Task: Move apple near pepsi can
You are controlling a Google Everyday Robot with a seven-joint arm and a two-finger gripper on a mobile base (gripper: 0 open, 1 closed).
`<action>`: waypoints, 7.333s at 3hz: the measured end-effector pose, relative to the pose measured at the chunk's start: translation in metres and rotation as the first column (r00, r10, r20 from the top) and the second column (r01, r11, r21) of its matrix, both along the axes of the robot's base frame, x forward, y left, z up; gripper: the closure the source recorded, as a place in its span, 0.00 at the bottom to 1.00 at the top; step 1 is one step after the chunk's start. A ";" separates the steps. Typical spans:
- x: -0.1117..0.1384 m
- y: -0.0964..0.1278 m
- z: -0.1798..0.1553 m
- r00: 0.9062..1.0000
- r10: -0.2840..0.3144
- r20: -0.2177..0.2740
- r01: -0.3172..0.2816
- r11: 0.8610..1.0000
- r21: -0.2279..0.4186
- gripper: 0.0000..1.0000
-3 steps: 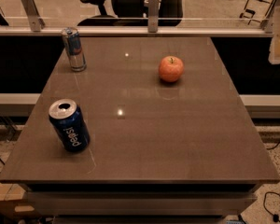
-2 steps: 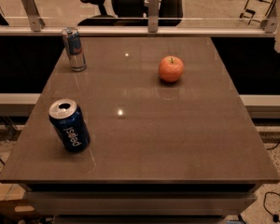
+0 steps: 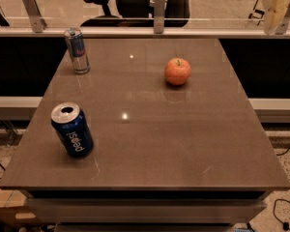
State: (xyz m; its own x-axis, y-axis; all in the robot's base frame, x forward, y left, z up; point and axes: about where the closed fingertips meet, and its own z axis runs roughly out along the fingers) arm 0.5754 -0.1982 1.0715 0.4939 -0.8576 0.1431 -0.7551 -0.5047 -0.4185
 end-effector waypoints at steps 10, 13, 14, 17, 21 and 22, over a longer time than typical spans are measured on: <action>0.078 0.035 -0.132 0.886 0.418 -0.201 -0.423 0.906 0.019 0.00; 0.073 0.059 -0.177 0.823 0.477 -0.310 -0.485 0.873 0.056 0.00; 0.070 0.068 -0.189 0.799 0.496 -0.340 -0.506 0.860 0.065 0.00; 0.059 0.073 -0.212 0.768 0.483 -0.421 -0.506 0.860 0.063 0.00; 0.071 0.077 -0.214 0.792 0.423 -0.440 -0.452 0.891 0.043 0.00; 0.067 0.076 -0.215 0.801 0.411 -0.436 -0.423 0.903 0.075 0.18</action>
Offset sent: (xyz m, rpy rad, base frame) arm 0.0077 0.0029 0.0038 -0.0020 -0.0350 0.0232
